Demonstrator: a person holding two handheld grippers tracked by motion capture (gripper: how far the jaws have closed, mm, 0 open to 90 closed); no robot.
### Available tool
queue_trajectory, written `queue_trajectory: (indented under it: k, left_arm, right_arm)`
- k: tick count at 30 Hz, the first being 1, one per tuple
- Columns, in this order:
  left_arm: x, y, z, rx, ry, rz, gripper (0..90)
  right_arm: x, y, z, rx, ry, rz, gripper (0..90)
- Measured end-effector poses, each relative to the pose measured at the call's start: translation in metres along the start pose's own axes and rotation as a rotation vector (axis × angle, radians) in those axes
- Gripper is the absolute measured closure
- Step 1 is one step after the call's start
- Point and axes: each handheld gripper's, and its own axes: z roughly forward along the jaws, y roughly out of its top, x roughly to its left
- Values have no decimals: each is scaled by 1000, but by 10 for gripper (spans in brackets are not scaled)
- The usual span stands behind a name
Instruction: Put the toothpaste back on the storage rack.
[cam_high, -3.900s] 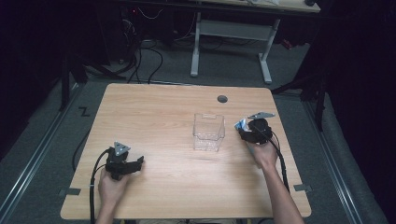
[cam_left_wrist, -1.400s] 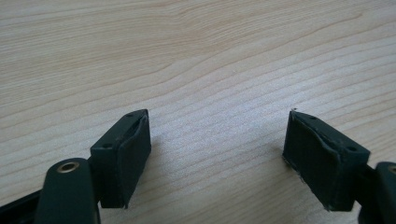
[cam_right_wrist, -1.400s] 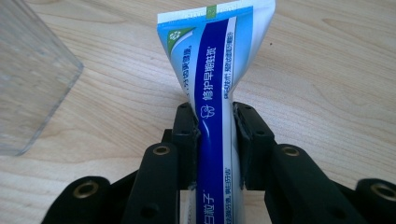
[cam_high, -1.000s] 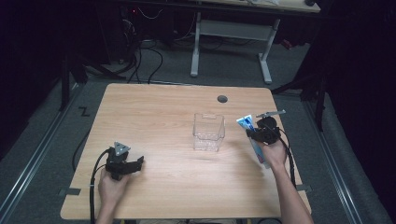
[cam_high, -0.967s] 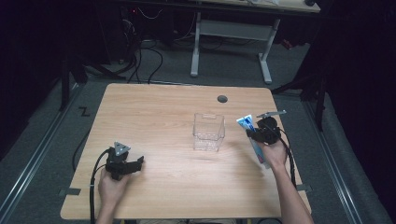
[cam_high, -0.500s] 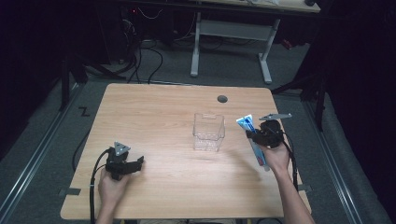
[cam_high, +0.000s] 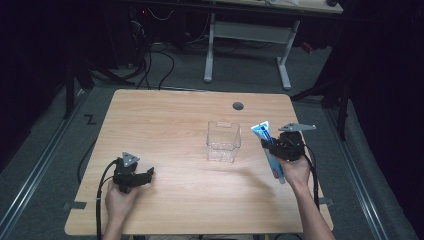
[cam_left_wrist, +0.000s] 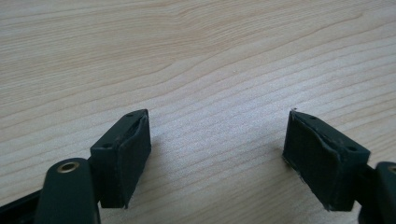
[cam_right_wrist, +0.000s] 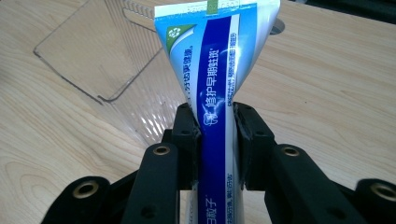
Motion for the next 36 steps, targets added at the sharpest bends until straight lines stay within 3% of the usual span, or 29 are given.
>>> queue_trajectory:
  k: [19,36]
  left_arm:
    - [0,0,0,0,1,0,232]
    - [0,0,0,0,1,0,232]
  right_arm:
    - [22,7,-5,-59,52,-42,720]
    - [50,28,-3,-109,115,-102,718]
